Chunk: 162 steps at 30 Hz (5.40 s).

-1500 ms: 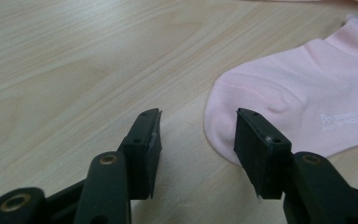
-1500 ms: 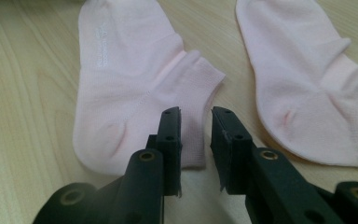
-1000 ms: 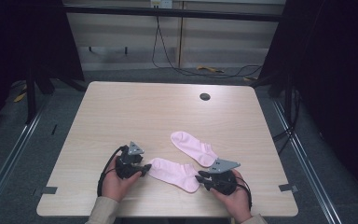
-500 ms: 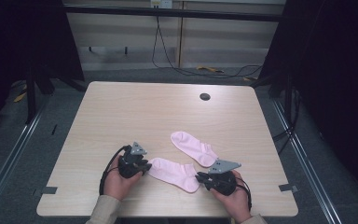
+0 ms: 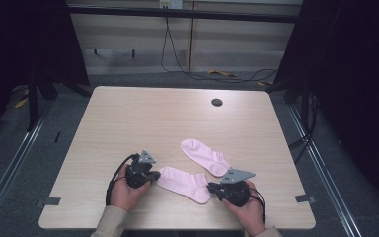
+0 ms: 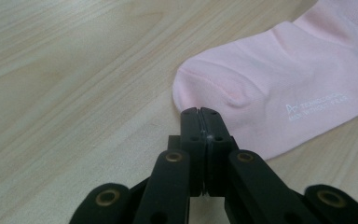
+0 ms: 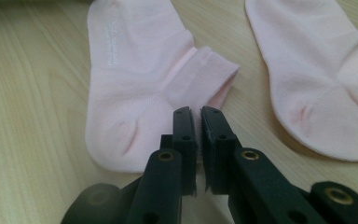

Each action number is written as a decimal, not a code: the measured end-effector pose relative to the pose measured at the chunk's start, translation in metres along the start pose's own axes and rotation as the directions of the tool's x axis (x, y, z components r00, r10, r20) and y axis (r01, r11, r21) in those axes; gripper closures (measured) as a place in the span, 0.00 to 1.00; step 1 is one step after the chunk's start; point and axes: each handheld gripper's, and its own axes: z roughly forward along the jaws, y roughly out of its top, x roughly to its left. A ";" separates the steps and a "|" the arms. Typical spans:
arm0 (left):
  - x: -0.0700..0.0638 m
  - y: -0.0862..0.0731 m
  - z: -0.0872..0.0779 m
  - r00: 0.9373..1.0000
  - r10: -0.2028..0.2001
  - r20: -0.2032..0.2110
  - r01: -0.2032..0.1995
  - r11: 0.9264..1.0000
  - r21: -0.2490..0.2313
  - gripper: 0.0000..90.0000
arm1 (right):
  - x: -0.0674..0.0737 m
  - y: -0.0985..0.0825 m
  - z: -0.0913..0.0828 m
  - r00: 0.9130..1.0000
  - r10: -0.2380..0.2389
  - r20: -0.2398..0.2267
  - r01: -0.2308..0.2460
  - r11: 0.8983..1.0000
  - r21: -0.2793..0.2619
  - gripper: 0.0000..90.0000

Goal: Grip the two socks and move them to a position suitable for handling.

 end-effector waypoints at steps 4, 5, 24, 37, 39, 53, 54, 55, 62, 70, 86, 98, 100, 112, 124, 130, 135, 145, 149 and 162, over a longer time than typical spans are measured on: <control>0.000 0.001 -0.003 1.000 -0.019 0.012 0.019 1.000 -0.002 0.99 | 0.002 0.002 -0.003 1.000 -0.004 -0.004 0.004 1.000 -0.012 0.95; 0.000 0.001 -0.003 1.000 -0.017 0.012 0.017 1.000 -0.006 0.99 | 0.002 0.003 -0.003 1.000 -0.010 -0.004 0.010 1.000 -0.017 0.95; -0.005 0.023 -0.022 1.000 -0.003 0.021 0.004 0.997 -0.072 1.00 | -0.001 0.008 -0.019 1.000 0.010 -0.008 -0.010 0.997 -0.077 0.95; -0.005 0.036 -0.023 1.000 0.005 0.031 -0.003 0.996 -0.086 1.00 | -0.007 0.010 -0.026 1.000 0.027 0.000 -0.027 0.995 -0.100 0.95; -0.005 0.039 -0.022 0.999 0.005 0.035 -0.003 0.997 -0.079 1.00 | -0.008 0.010 -0.027 1.000 0.028 0.003 -0.027 0.994 -0.103 0.95; -0.002 0.042 -0.014 0.998 -0.010 0.055 0.015 0.996 -0.084 1.00 | -0.015 0.010 -0.032 0.999 0.045 0.012 -0.043 0.992 -0.114 0.95; -0.002 0.043 -0.014 0.998 -0.009 0.058 0.014 0.996 -0.087 1.00 | -0.015 0.010 -0.032 0.999 0.044 0.014 -0.042 0.993 -0.115 0.95; -0.003 0.044 -0.014 0.998 -0.016 0.056 0.021 0.996 -0.092 1.00 | -0.015 0.010 -0.033 0.999 0.044 0.014 -0.042 0.992 -0.116 0.95; -0.005 0.051 -0.014 0.999 0.007 0.051 -0.002 0.996 -0.089 1.00 | -0.018 0.011 -0.035 0.998 0.052 0.018 -0.049 0.991 -0.126 0.95; -0.007 0.059 -0.010 0.999 0.015 0.048 -0.011 0.996 -0.093 1.00 | -0.023 0.011 -0.037 0.997 0.066 0.026 -0.062 0.989 -0.133 0.95; 0.001 0.087 0.002 0.998 0.046 0.044 -0.041 0.992 -0.118 1.00 | -0.045 0.014 -0.049 0.992 0.117 0.051 -0.106 0.979 -0.174 0.95; 0.010 0.108 0.025 0.999 0.029 0.036 -0.025 0.994 -0.107 1.00 | -0.069 0.011 -0.040 0.981 0.186 0.060 -0.174 0.970 -0.167 0.95; 0.012 0.110 0.026 0.999 0.031 0.035 -0.027 0.994 -0.110 1.00 | -0.070 0.010 -0.038 0.980 0.190 0.066 -0.177 0.970 -0.165 0.95; 0.019 0.114 0.038 1.000 0.021 0.019 -0.019 0.995 -0.096 1.00 | -0.089 0.013 -0.029 0.969 0.235 0.072 -0.221 0.962 -0.161 0.95; 0.024 0.115 0.046 1.000 0.025 0.017 -0.023 0.997 -0.077 1.00 | -0.087 0.002 -0.023 0.965 0.259 0.037 -0.251 0.957 -0.147 0.95; 0.026 0.121 0.050 1.000 0.025 0.008 -0.025 0.997 -0.070 1.00 | -0.090 0.003 -0.025 0.962 0.270 0.035 -0.261 0.952 -0.157 0.95; 0.029 0.120 0.049 1.000 0.027 -0.001 -0.027 0.997 -0.069 1.00 | -0.089 0.003 -0.019 0.962 0.271 0.029 -0.264 0.953 -0.146 0.95; 0.031 0.121 0.050 1.000 0.026 -0.012 -0.027 0.997 -0.078 1.00 | -0.090 0.002 -0.012 0.959 0.281 0.036 -0.273 0.952 -0.138 0.95; 0.029 0.120 0.054 1.000 0.029 -0.010 -0.030 0.996 -0.081 1.00 | -0.091 0.003 -0.014 0.961 0.273 0.045 -0.264 0.955 -0.137 0.95; 0.027 0.115 0.075 0.999 0.030 -0.020 -0.031 0.998 -0.053 0.99 | -0.093 -0.005 -0.011 0.959 0.279 0.054 -0.272 0.956 -0.111 0.94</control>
